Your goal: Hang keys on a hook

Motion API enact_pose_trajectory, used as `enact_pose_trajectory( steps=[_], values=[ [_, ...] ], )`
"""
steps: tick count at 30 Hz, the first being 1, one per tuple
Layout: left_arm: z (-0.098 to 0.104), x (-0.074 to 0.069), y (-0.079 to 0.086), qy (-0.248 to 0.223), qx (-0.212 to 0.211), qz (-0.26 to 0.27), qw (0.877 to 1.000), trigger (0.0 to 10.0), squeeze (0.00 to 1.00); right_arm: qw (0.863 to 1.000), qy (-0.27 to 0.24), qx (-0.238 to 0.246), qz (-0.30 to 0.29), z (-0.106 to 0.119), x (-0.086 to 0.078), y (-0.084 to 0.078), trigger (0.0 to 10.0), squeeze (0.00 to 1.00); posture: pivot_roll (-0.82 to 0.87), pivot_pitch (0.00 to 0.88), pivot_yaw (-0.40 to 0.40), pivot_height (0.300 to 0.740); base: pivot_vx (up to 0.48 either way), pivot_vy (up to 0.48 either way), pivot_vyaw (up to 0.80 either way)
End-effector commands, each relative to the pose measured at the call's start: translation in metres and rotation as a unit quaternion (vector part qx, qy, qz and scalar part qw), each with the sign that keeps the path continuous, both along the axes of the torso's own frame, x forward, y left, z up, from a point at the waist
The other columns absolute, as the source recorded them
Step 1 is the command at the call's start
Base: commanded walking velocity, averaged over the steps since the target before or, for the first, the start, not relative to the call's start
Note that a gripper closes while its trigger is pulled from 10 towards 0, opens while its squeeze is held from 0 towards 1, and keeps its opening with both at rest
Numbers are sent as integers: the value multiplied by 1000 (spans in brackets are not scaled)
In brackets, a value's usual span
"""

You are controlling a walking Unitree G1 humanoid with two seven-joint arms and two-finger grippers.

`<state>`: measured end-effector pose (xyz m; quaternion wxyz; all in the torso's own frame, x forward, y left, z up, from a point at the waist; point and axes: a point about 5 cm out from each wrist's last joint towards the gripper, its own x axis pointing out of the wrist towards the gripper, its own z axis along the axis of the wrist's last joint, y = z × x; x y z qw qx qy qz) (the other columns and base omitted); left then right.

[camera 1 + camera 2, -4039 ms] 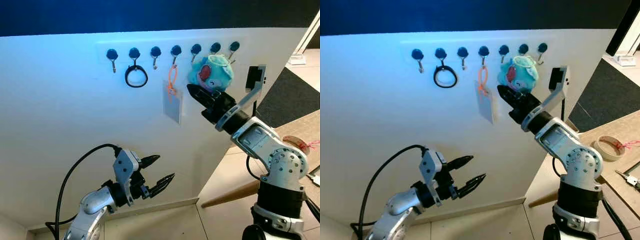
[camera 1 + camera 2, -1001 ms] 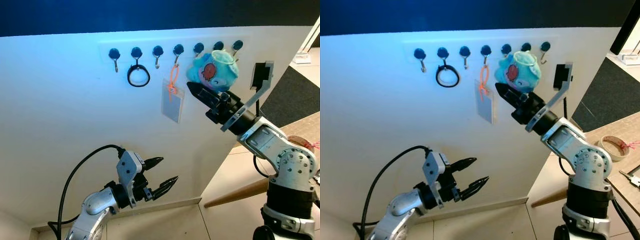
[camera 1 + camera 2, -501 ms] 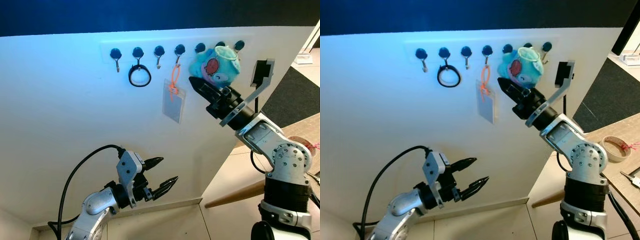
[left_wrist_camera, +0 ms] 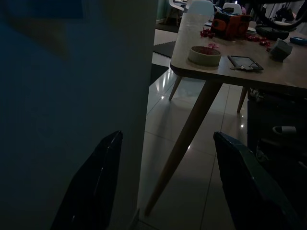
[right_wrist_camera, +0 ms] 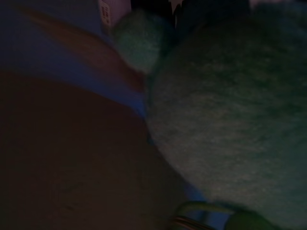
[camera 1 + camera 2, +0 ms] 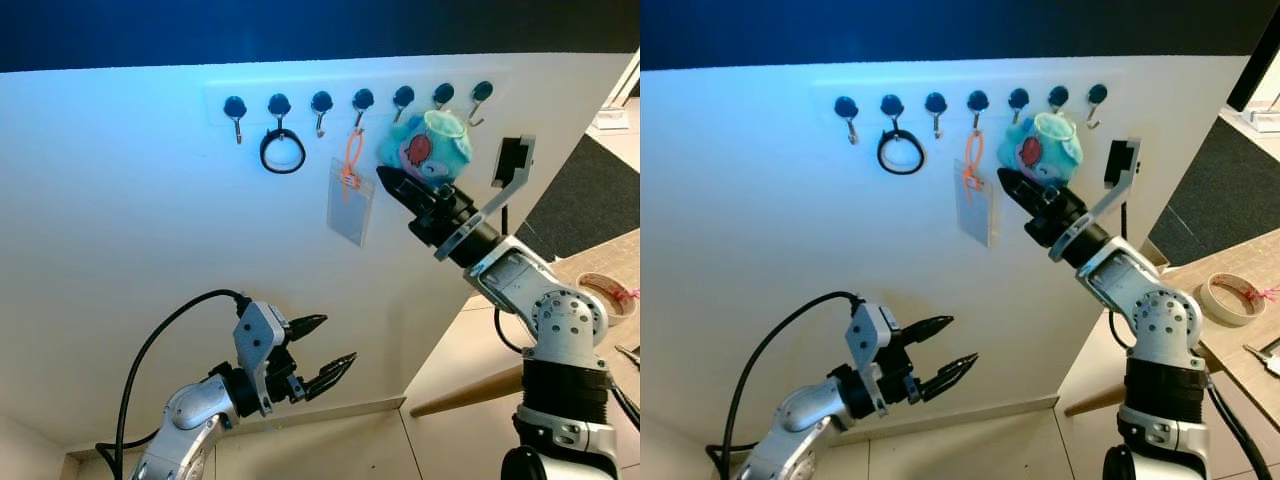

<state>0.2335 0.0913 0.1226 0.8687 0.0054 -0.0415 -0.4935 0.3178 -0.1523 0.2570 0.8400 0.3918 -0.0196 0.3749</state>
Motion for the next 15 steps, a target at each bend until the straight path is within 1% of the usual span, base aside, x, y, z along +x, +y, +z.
enact_pose_trajectory(
  steps=[1,6,15],
  values=[
    [1,-2,-1,-3,6,-10,1000,10000,0,1000,3,0,-2,-4,0,0,10000,0,61,106,-19,740,0,0,0],
    [2,-3,0,-3,7,-10,1000,10000,0,1000,14,-3,0,-12,2,0,10000,0,66,108,-20,740,0,0,0],
    [2,-3,0,-4,8,-11,1000,10000,0,999,33,-7,0,-26,-1,-1,10000,0,64,110,-18,740,0,0,0]
  ],
)
